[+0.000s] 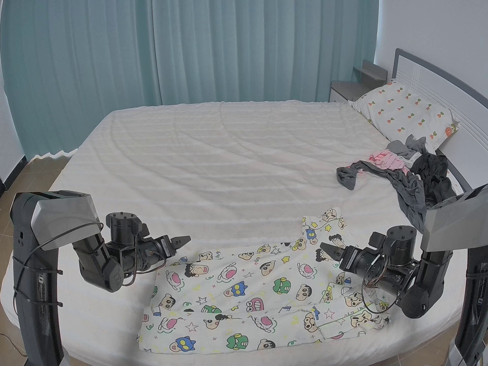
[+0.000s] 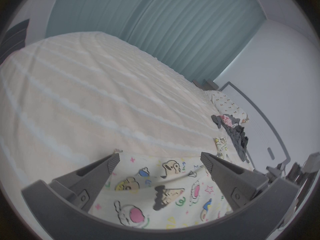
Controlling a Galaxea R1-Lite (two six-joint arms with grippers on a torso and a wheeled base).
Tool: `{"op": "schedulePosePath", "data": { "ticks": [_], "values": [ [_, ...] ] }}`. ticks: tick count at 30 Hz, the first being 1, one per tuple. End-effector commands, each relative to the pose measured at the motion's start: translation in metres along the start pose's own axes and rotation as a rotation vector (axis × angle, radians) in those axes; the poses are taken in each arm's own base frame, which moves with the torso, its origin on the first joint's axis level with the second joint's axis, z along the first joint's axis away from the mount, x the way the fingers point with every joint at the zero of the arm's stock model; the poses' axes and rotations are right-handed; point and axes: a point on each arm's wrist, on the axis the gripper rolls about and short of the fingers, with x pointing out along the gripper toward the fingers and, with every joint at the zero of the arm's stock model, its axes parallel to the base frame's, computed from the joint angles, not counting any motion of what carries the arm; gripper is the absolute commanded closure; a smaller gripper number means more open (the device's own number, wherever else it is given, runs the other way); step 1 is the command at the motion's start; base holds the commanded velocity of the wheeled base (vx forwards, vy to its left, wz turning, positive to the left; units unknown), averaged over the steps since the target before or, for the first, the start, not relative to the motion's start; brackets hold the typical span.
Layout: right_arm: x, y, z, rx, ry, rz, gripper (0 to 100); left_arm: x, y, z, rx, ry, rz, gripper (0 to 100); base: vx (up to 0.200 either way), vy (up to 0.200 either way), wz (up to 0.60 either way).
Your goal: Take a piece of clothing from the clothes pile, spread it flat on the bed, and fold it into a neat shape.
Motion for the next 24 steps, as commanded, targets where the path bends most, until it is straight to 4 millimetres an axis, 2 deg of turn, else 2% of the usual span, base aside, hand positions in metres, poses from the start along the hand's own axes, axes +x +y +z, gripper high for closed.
{"op": "schedulePosePath", "data": {
  "ticks": [1, 9, 24],
  "values": [
    [0.000, 0.000, 0.000, -0.002, -0.006, 0.005, 0, 0.003, 0.007, -0.005, 0.018, 0.039, 0.020, 0, 0.000, 0.000, 0.00],
    [0.001, 0.000, 0.000, -0.002, -0.004, 0.004, 0, 0.003, 0.008, -0.010, 0.049, 0.147, 0.022, 0, 0.000, 0.000, 0.00],
    [0.001, 0.000, -0.001, -0.002, -0.001, 0.004, 0, 0.013, 0.019, -0.017, 0.128, 0.205, 0.025, 0, 0.000, 0.000, 0.00]
  ]
}}
